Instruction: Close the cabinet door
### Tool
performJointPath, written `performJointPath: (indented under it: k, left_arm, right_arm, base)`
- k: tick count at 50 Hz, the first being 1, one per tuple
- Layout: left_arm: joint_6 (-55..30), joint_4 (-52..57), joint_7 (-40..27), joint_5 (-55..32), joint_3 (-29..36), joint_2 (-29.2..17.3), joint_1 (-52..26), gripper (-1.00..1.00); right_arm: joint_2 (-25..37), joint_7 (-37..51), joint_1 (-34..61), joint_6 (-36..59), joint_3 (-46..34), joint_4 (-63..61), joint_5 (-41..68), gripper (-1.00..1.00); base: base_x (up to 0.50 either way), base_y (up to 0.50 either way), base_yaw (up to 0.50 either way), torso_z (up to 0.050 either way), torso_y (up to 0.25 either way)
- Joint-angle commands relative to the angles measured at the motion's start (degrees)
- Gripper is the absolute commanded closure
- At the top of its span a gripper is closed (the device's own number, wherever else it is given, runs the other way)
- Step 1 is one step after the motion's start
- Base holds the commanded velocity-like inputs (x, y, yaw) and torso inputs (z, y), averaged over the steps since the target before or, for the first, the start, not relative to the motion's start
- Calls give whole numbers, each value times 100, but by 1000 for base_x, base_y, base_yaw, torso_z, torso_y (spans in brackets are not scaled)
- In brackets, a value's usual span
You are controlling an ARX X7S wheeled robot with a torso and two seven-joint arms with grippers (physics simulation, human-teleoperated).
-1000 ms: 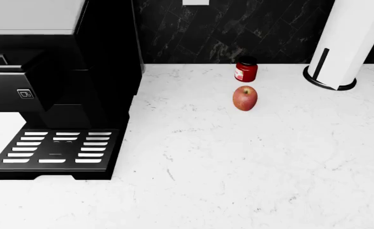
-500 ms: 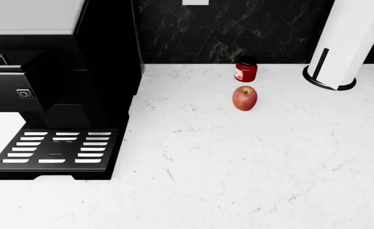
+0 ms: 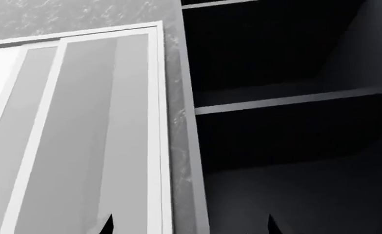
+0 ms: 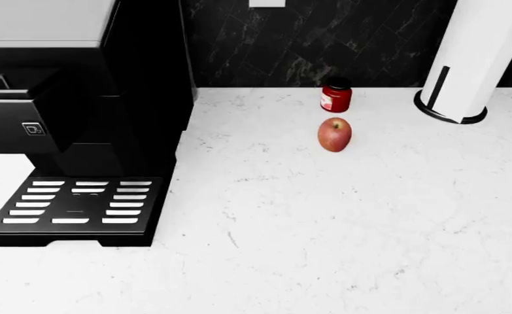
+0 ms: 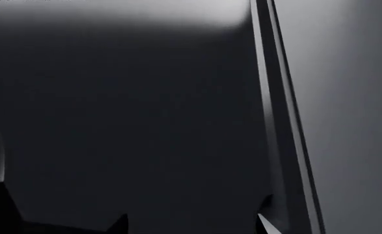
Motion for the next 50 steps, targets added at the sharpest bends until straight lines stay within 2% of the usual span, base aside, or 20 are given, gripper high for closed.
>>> performJointPath:
  k: [1, 14, 22, 37, 50]
  left_arm:
    - [-673, 157, -121, -715, -907, 356, 41, -100]
    - [-1766, 399, -418, -1523, -1876, 620, -16, -100]
    - [-2158, 584, -700, -1950, -2183, 686, -21, -100]
    - [-2160, 521, -1962, -3683, -2421, 358, 80, -100]
    - [-2037, 395, -2584, -4506, -2390, 141, 78, -100]
  right_arm:
    - [-268, -274, -205, -154, -130, 15, 116, -100]
    - [-274, -298, -559, -290, -143, 35, 91, -100]
    - [-336, -321, -646, -341, -164, 96, 90, -100]
    - [-585, -420, -732, -405, -286, 259, 103, -100]
    - [-884, -501, -833, -569, -361, 545, 65, -100]
  base:
    - [0, 0, 0, 0, 0]
    - [0, 0, 0, 0, 0]
    - [0, 0, 0, 0, 0]
    - [0, 0, 0, 0, 0]
    - [0, 0, 0, 0, 0]
